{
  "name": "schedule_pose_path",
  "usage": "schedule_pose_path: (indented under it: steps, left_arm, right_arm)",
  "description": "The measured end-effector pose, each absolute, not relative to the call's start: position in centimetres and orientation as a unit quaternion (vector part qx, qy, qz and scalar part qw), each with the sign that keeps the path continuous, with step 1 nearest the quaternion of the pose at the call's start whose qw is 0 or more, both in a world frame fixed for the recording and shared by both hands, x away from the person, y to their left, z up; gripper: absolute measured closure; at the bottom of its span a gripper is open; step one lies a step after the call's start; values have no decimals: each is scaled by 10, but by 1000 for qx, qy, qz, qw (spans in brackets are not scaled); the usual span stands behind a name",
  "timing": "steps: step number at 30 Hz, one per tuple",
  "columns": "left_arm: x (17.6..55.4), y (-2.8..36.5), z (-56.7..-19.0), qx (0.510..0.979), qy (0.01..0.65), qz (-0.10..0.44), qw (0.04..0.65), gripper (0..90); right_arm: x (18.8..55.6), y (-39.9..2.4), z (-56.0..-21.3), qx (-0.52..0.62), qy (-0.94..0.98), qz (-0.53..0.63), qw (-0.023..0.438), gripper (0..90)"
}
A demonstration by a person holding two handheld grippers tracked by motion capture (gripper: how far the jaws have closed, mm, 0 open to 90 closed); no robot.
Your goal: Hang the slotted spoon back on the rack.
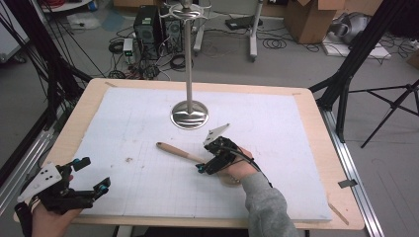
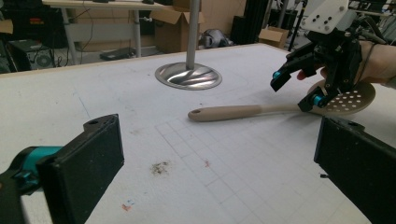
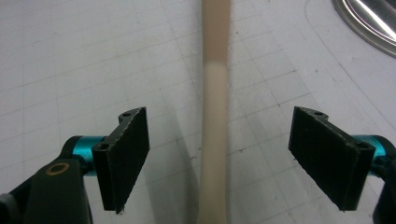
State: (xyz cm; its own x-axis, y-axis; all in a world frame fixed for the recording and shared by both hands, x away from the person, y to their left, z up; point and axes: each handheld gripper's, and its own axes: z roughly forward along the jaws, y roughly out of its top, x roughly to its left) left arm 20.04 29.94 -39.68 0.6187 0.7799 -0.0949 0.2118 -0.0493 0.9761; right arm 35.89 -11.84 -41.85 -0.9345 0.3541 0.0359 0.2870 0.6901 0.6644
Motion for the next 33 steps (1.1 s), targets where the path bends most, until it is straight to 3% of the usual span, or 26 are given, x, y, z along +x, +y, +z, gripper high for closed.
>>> schedule_pose_path:
  steps: [33]
  left_arm:
    - [200,300,-397,682,365,241,586,18]
  right_arm:
    - [363,-110,-424,189,936,297,30,439]
